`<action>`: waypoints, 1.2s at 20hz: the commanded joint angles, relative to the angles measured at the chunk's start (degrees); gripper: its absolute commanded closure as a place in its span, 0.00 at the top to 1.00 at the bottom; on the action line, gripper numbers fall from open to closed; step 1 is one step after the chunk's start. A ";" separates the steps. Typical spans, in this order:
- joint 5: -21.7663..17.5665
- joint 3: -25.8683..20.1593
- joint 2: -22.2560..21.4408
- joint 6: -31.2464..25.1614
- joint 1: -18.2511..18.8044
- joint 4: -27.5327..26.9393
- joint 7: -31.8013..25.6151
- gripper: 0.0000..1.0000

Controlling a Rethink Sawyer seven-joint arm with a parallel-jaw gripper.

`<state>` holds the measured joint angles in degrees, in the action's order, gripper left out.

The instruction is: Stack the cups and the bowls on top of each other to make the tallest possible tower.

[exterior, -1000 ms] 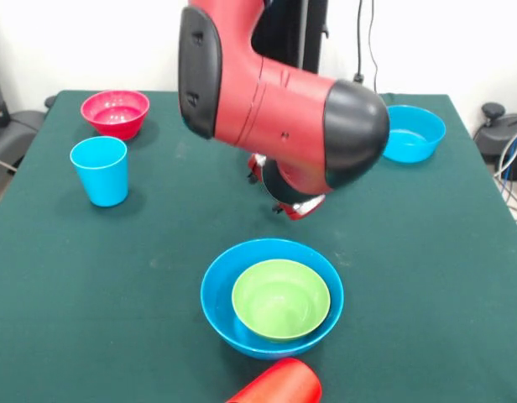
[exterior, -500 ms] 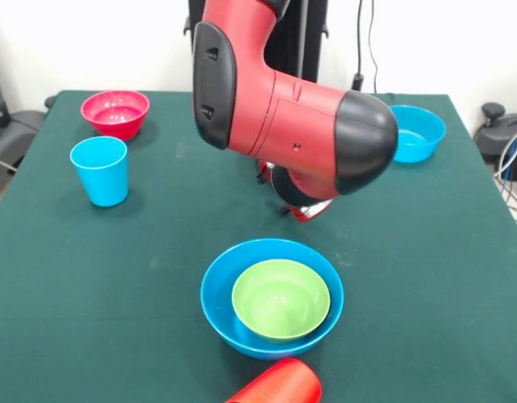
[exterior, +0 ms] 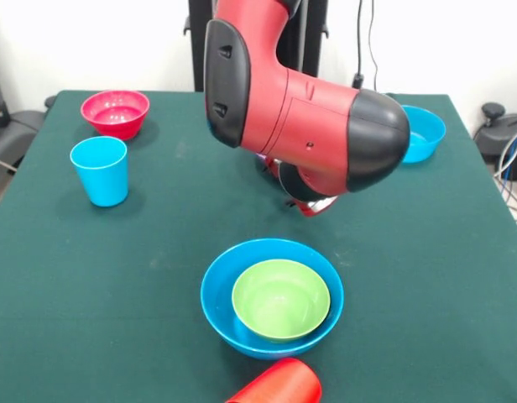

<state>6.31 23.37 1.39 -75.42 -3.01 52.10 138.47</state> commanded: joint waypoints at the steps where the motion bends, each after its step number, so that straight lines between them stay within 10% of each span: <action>1: 0.14 -5.17 -2.00 -5.10 -0.56 1.27 2.66 1.00; 24: 0.15 -9.88 -5.18 -3.89 0.89 6.40 -2.78 1.00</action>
<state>6.30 22.86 -5.74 -81.66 -2.92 53.32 138.47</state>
